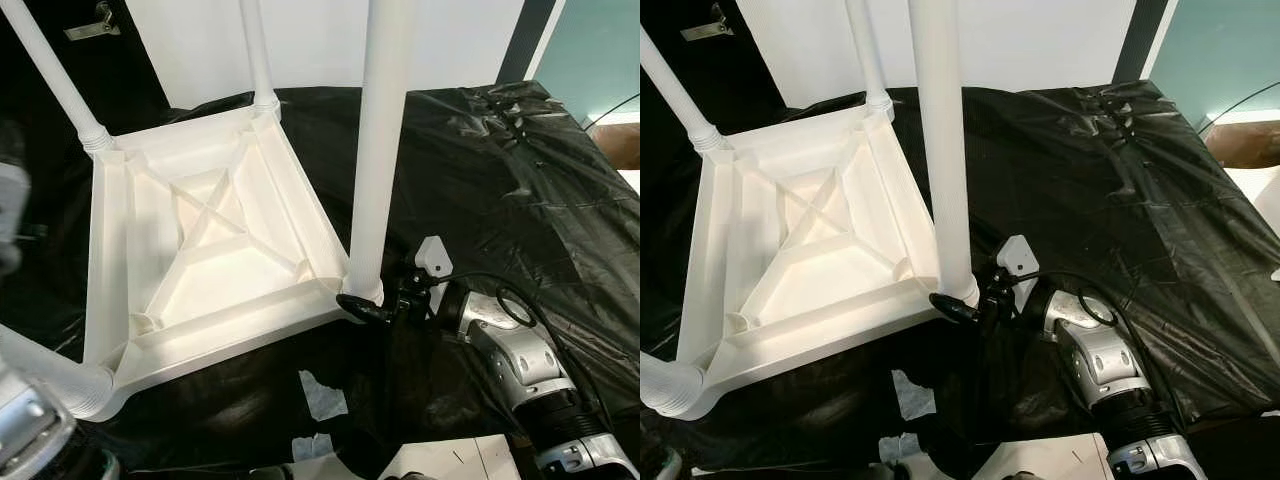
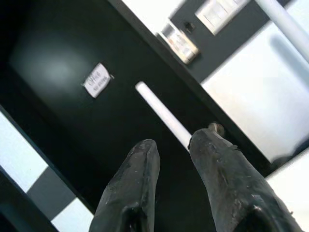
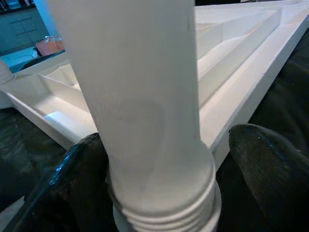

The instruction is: Building children table

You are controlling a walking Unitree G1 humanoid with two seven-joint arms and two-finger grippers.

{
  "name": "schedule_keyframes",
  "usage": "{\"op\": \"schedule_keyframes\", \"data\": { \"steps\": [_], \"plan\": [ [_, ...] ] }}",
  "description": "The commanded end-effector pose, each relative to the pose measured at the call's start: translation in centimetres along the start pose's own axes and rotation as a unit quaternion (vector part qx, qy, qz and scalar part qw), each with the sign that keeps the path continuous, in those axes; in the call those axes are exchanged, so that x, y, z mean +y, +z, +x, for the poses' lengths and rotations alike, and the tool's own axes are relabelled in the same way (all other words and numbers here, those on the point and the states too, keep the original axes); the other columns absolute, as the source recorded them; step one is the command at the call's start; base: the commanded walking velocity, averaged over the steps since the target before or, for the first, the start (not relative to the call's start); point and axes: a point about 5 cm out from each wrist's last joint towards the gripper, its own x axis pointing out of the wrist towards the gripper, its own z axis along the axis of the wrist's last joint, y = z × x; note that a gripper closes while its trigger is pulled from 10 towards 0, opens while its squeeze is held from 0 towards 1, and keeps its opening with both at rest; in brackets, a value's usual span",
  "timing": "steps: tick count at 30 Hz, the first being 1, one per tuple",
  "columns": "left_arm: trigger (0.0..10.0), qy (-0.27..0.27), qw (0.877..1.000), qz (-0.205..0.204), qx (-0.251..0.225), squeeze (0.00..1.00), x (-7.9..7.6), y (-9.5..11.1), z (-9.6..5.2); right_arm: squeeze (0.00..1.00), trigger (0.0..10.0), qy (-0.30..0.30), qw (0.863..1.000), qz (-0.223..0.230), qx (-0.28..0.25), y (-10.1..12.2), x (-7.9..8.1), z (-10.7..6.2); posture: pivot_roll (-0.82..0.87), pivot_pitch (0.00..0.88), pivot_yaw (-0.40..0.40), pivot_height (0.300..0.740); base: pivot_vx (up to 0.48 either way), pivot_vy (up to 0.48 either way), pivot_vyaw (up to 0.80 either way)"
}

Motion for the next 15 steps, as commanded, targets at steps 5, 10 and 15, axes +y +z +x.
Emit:
{"op": "schedule_keyframes", "data": {
  "steps": [5,10,15],
  "plan": [
    [10.0,0.225,0.970,-0.074,-0.058,0.00,2.4,1.6,-1.4,0.00,10.0,0.008,1.000,-0.004,0.001,0.0,0.3,-0.1,0.12,0.129,0.055,0.740,0.000,0.000,0.00],
    [10.0,0.197,0.969,-0.131,-0.064,0.00,1.4,1.4,-1.8,0.00,10.0,0.009,1.000,-0.003,0.002,0.0,0.2,-0.1,0.12,0.131,0.050,0.740,0.000,0.000,0.00],
    [10.0,0.089,0.971,-0.211,-0.067,0.00,-2.1,1.8,-2.6,0.00,10.0,0.011,1.000,-0.004,0.003,0.0,0.2,0.0,0.13,0.139,0.046,0.740,0.000,0.000,0.00]
  ]
}}
